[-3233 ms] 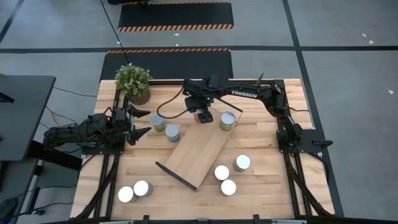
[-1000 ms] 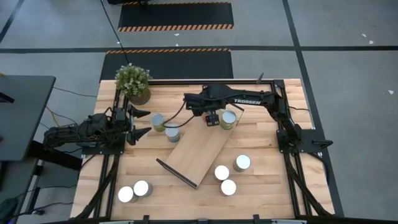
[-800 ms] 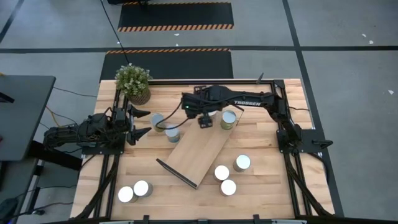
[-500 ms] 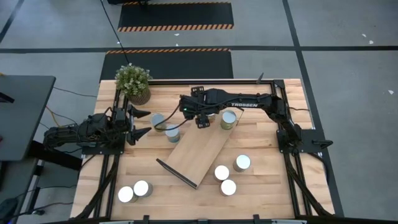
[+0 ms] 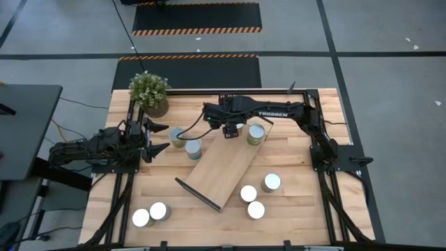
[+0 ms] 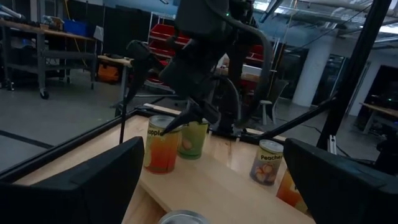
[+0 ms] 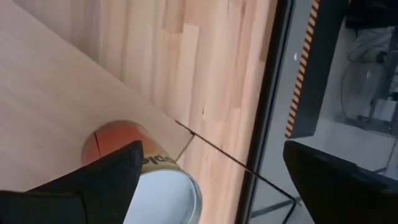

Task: Pick and place cans onto a shelf
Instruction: Put the canned tomatoes on the shelf

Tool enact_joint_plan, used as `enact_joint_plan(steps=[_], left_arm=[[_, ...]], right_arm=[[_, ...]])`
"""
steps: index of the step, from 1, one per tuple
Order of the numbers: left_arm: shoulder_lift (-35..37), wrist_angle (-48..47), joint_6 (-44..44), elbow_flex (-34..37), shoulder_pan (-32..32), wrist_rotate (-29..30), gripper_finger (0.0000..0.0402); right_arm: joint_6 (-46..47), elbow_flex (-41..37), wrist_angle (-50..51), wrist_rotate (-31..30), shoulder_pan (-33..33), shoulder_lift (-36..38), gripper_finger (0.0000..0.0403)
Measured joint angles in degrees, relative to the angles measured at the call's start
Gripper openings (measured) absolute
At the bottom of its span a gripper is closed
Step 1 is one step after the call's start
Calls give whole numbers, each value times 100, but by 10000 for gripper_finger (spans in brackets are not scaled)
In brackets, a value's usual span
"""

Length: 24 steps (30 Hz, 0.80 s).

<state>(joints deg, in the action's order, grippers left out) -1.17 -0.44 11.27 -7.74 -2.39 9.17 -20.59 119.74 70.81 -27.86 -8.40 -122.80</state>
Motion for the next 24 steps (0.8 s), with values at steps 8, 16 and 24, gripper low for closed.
enact_joint_plan(steps=[8, 16, 24], left_arm=[[0, -37, -57, 1, 0, 2, 392], [0, -27, -37, 1, 0, 2, 392], [0, -401, -57, 1, 0, -18, 392]], right_arm=[[-141, 174, -295, 117, 203, 22, 395], [-143, 28, -1815, 2295, 319, 33, 395], [-125, -513, -3287, 2796, 509, 15, 395]])
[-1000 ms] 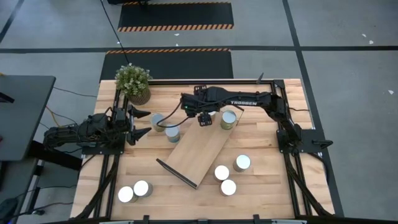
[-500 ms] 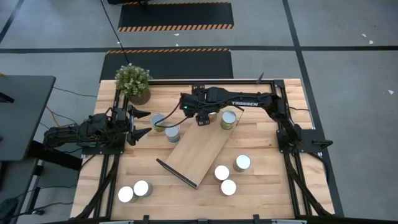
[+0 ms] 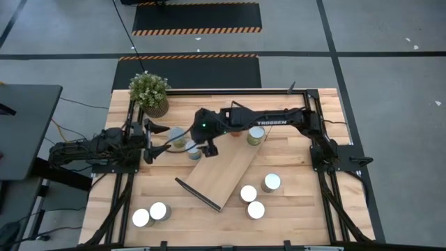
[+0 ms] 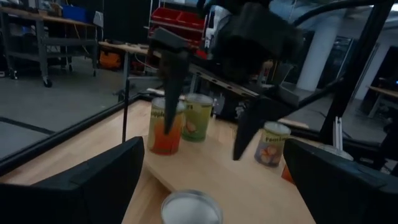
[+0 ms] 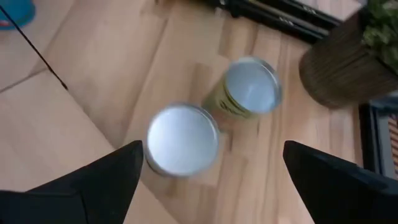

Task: Pick and place cans onto a shelf
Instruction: Put the canned tomatoes on the shelf

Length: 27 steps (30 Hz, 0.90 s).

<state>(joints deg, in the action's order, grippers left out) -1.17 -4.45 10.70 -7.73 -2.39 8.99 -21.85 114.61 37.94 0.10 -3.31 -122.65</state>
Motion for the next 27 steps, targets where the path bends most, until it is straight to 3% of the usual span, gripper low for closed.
enact_joint_plan(steps=[9, 21, 27], left_arm=[[0, 26, 48, 0, 0, -2, 392], [2, 310, 2, 0, 0, 0, 392], [0, 300, 24, 0, 0, -1, 392]], right_arm=[[60, -868, -1645, 9, 247, -13, 397], [387, -537, -1927, -51, 198, 7, 399], [458, -1141, -2578, 12, 184, -11, 400]])
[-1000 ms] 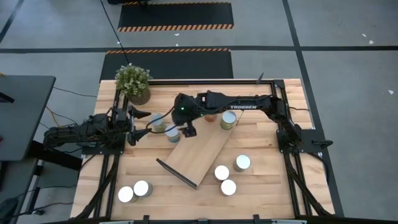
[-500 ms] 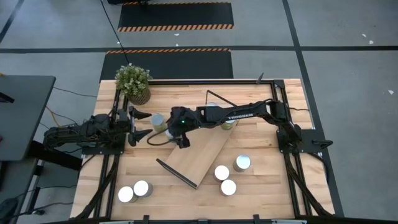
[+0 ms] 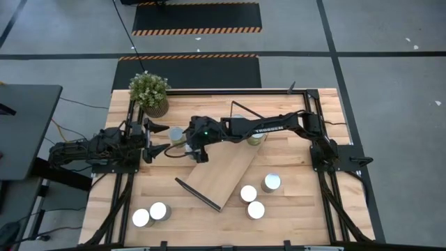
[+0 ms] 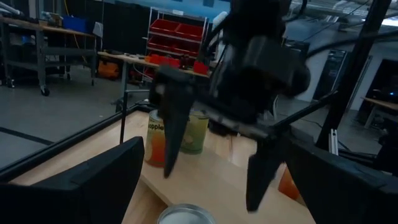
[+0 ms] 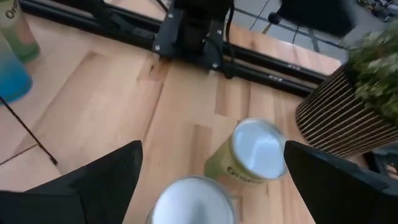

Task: Pick and place cans onto a shelf
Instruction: Put the canned tomatoes on the shelf

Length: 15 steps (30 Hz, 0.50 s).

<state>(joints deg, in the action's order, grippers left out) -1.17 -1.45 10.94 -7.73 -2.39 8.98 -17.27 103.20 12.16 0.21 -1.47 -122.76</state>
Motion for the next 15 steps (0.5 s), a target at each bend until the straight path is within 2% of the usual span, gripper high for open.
enact_joint_plan(steps=[15], left_arm=[[0, -2, 42, 0, 0, -1, 392]], right_arm=[[122, -788, -708, 93, -27, -2, 400]])
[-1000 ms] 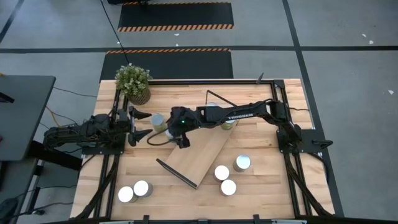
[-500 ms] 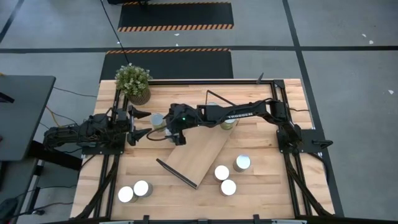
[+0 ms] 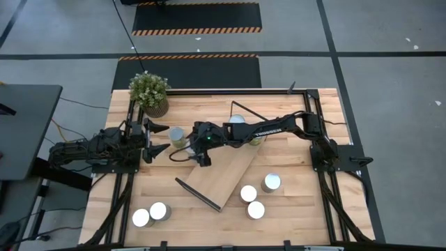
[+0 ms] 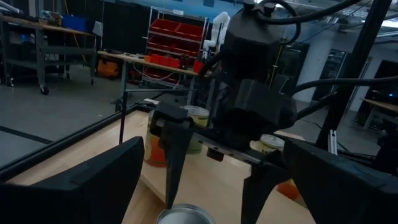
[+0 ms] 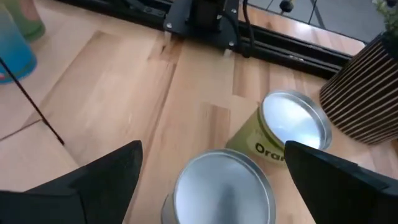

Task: Pick and place cans onto a shelf
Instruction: Put the canned tomatoes on the shelf

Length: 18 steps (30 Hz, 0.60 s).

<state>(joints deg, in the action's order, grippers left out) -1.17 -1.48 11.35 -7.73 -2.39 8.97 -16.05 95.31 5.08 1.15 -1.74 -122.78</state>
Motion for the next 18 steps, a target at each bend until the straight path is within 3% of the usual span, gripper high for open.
enact_joint_plan(steps=[18], left_arm=[[0, 0, -4, 0, 0, 0, 392]], right_arm=[[88, -791, -773, -109, -205, 0, 400]])
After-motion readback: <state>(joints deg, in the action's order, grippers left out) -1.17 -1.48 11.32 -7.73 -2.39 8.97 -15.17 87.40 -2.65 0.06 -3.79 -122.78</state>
